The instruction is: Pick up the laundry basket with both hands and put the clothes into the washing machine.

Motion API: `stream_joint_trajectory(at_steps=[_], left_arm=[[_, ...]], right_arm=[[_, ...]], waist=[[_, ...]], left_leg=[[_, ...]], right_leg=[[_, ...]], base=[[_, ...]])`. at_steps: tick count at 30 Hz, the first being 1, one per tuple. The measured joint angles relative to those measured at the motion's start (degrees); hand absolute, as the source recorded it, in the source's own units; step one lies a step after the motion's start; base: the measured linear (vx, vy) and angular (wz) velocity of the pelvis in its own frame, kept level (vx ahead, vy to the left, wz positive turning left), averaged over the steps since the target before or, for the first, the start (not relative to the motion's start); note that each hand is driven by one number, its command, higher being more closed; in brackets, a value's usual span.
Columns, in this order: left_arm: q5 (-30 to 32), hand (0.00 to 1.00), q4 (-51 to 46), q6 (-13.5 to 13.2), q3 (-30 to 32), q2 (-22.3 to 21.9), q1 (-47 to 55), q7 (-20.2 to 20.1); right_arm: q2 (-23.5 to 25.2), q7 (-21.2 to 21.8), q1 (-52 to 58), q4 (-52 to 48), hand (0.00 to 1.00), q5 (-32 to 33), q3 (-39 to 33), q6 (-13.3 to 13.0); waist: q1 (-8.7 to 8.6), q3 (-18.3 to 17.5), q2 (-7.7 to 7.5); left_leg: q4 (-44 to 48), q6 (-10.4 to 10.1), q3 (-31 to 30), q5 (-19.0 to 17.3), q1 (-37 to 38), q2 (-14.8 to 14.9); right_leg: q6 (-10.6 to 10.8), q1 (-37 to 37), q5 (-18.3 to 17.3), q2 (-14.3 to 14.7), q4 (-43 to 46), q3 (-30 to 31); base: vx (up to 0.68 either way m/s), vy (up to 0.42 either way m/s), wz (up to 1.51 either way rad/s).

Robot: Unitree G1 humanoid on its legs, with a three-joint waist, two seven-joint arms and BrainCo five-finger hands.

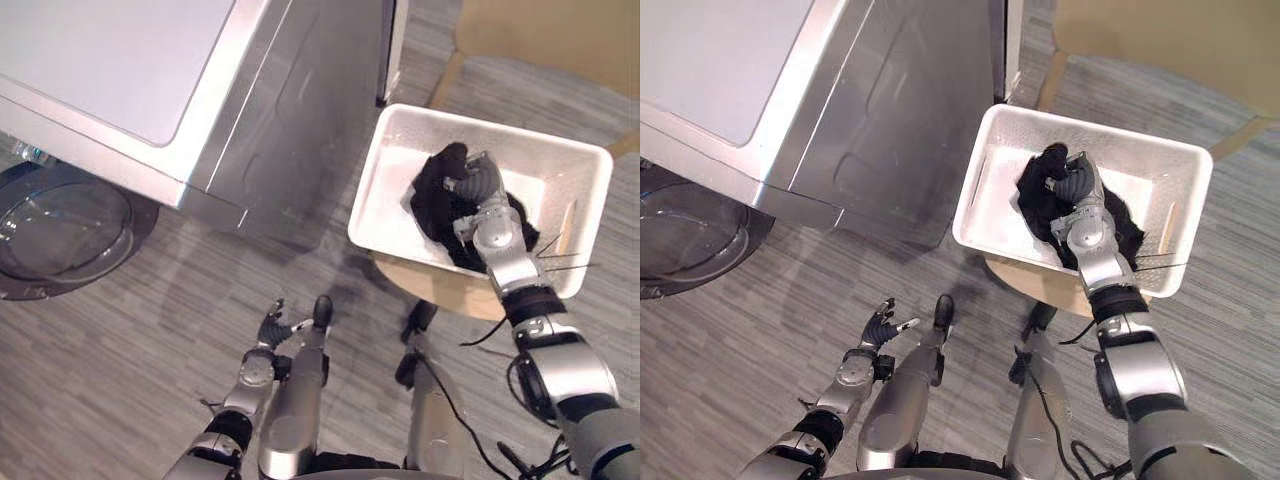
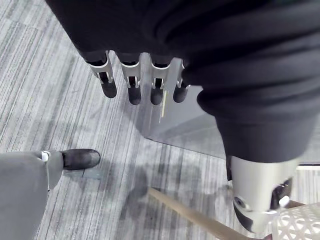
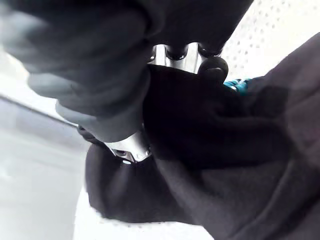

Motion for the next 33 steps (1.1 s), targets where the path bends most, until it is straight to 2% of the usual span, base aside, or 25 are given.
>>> stream_joint_trajectory(at_steps=[1, 2, 3, 5, 6, 8, 10, 12, 13, 18, 21, 25, 30, 32, 33], left_arm=[[0.34, 0.00, 0.06, 0.13, 0.78, 0.21, 1.03, -0.07], [0.47, 0.00, 0.12, 0.22, 1.09, 0.28, 1.53, -0.10], [0.93, 0.00, 0.15, 0.31, 1.15, 0.56, 2.88, -0.17], [1.08, 0.00, 0.23, 0.86, 1.16, 0.38, 3.80, -0.29], [1.11, 0.00, 0.22, 1.02, 1.17, 0.36, 4.00, -0.38], [1.33, 0.00, 0.23, 1.26, 1.66, 0.32, 5.81, -1.20], [2.07, 0.00, 0.26, 1.31, 2.16, 0.31, 6.79, -1.19], [2.65, 0.00, 0.46, 1.38, 3.56, 0.17, 8.45, -1.17], [2.64, 0.00, 0.52, 1.40, 3.68, 0.17, 8.73, -1.15], [2.65, 0.00, 1.98, 1.60, 3.97, 0.04, 11.94, -1.18], [2.64, 0.00, 1.99, 1.79, 4.10, -0.44, 13.56, -1.18], [2.64, 0.00, 1.99, 1.78, 4.10, -0.48, 14.58, -1.18], [2.43, 0.00, 1.37, 1.19, 4.10, -0.24, 15.59, -1.18], [1.94, 0.00, -0.31, 1.10, 3.60, -0.31, 15.34, -1.22], [1.90, 0.00, -1.53, 0.96, 3.52, -0.60, 14.44, -1.20]], right_arm=[[1.98, -0.01, 2.45, -2.45, 1.00, 3.98, -1.30, -1.28], [2.98, -0.01, 3.67, -3.35, 1.00, 5.46, -1.72, -1.87], [5.50, 0.09, 6.96, -5.66, 1.00, 8.85, -2.25, -2.34], [8.86, 1.15, 12.67, -9.64, 1.00, 14.36, -2.59, -3.54], [9.64, 1.42, 14.11, -10.43, 1.00, 15.35, -2.64, -3.87], [13.55, 3.30, 19.47, -13.21, 1.00, 20.87, -2.51, -4.27], [15.34, 4.48, 21.64, -14.23, 1.00, 25.19, -2.53, -4.80], [17.49, 5.99, 23.12, -14.38, 1.00, 31.66, -2.58, -6.78], [17.75, 6.24, 23.25, -14.59, 1.00, 32.77, -2.54, -6.99], [19.83, 10.03, 25.63, -19.23, 1.00, 46.37, -2.45, -10.19], [19.86, 10.38, 27.24, -22.88, 1.00, 50.05, -1.98, -10.95], [19.84, 11.90, 27.53, -26.35, 1.00, 50.97, -0.59, -12.27], [20.80, 12.64, 27.50, -32.56, 1.00, 50.83, 5.86, -12.89], [21.34, 12.69, 27.52, -34.77, 1.00, 49.54, 6.24, -13.09], [21.22, 12.62, 27.47, -35.68, 1.00, 49.32, 5.38, -13.19]], waist=[[-0.47, -0.81, -1.19], [-0.92, -1.33, -1.75], [-1.18, -3.09, -3.01], [-1.17, -5.06, -3.90], [-1.17, -5.59, -3.98], [-1.31, -9.70, -4.00], [-1.28, -11.36, -4.06], [-1.18, -13.32, -4.39], [-1.16, -13.53, -4.44], [-1.11, -15.33, -4.90], [-1.10, -15.96, -4.90], [-1.22, -16.55, -5.03], [-0.92, -16.87, -5.59], [-1.24, -16.86, -5.51], [-1.26, -16.53, -4.77]], left_leg=[[-0.57, 0.07, 0.50, -0.15, 1.14, 0.27], [-0.95, 0.07, 0.65, -0.15, 1.67, 0.38], [-1.71, 0.06, 1.08, -0.14, 2.55, 0.66], [-2.07, -0.26, 1.39, -0.34, 4.40, 0.87], [-2.24, -0.30, 1.43, -0.37, 4.96, 0.89], [-3.63, -0.31, 1.83, -0.38, 6.87, 0.87], [-3.76, -0.64, 1.95, -0.77, 8.20, 0.85], [-3.78, -0.37, 2.57, -1.44, 10.08, 0.85], [-3.79, -0.33, 2.71, -1.49, 10.42, 0.85], [-4.53, -0.15, 3.95, -1.85, 13.29, 0.83], [-5.02, -0.22, 4.25, -2.07, 14.98, 0.83], [-5.68, -0.18, 4.97, -2.25, 16.00, 0.88], [-4.56, 0.15, 9.59, -3.56, 15.79, 1.79], [-0.39, 0.90, 9.93, -4.16, 12.32, 2.46], [2.24, 0.91, 9.20, -4.28, 9.79, 3.76]], right_leg=[[0.05, 0.97, 0.04, 0.35, -0.70, 0.30], [0.08, 1.32, 0.07, 0.48, -0.98, 0.39], [0.10, 1.97, 0.28, 0.86, -1.87, 0.59], [0.35, 4.50, 0.91, 1.51, -3.91, 0.81], [0.50, 5.19, 1.04, 1.62, -4.41, 0.81], [0.82, 6.98, 1.31, 1.84, -6.11, 0.91], [1.01, 8.55, 1.41, 1.94, -6.95, 0.94], [1.37, 10.59, 1.62, 2.14, -8.08, 1.39], [1.39, 10.83, 1.62, 2.13, -8.08, 1.55], [1.76, 12.62, 1.38, 2.12, -8.11, 2.74], [1.86, 13.90, 1.32, 2.13, -8.14, 3.06], [1.88, 14.06, 1.31, 2.26, -8.16, 4.15], [2.09, 11.77, 1.91, 2.82, -7.60, 9.24], [4.98, 9.10, 0.20, 2.74, -4.97, 10.43], [4.89, 5.48, -3.62, 3.14, 3.18, 12.13]], base=[[0.07, -0.012, -0.14], [0.10, -0.007, -0.17], [0.09, -0.001, -0.16], [0.14, 0.002, -0.11], [0.15, 0.011, -0.04], [0.13, 0.025, -0.06], [0.09, 0.022, -0.03], [0.05, 0.023, -0.09], [0.04, 0.033, -0.13], [0.01, 0.027, -0.11], [0.00, 0.014, -0.08], [0.00, 0.008, -0.12], [-0.02, 0.005, -0.48], [-0.02, 0.006, -0.08], [-0.02, -0.063, 0.51]])
